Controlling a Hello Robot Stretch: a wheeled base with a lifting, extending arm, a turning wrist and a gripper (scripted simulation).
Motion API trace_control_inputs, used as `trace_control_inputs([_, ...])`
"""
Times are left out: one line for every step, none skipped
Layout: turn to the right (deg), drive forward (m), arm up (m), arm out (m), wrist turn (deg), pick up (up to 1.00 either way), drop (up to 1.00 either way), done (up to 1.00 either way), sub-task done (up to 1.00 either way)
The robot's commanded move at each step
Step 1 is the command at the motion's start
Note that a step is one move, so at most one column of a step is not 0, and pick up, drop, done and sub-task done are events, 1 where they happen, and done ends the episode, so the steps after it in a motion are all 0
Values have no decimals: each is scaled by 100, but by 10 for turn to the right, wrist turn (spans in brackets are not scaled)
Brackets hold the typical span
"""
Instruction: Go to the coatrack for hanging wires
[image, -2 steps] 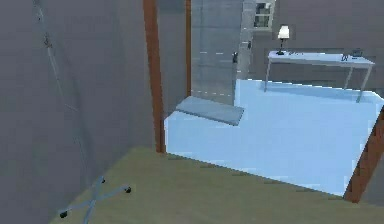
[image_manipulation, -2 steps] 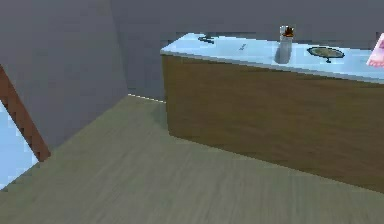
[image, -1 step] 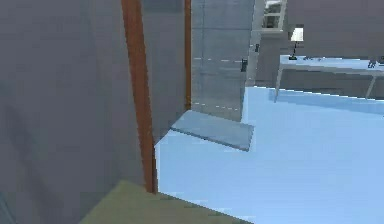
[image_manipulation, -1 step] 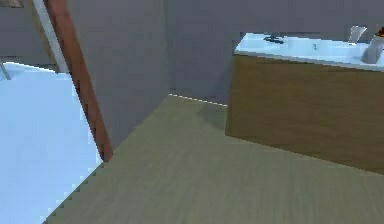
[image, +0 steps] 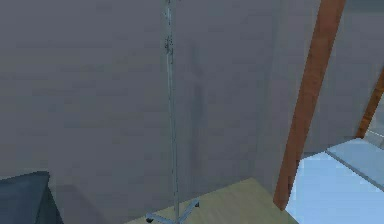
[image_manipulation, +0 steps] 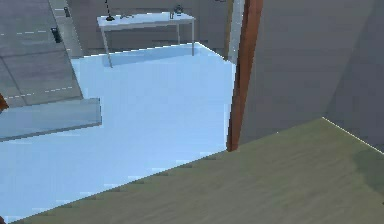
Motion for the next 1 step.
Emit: trace_control_inputs([0, 0, 0, 0, 0, 0, 0, 100, 0])
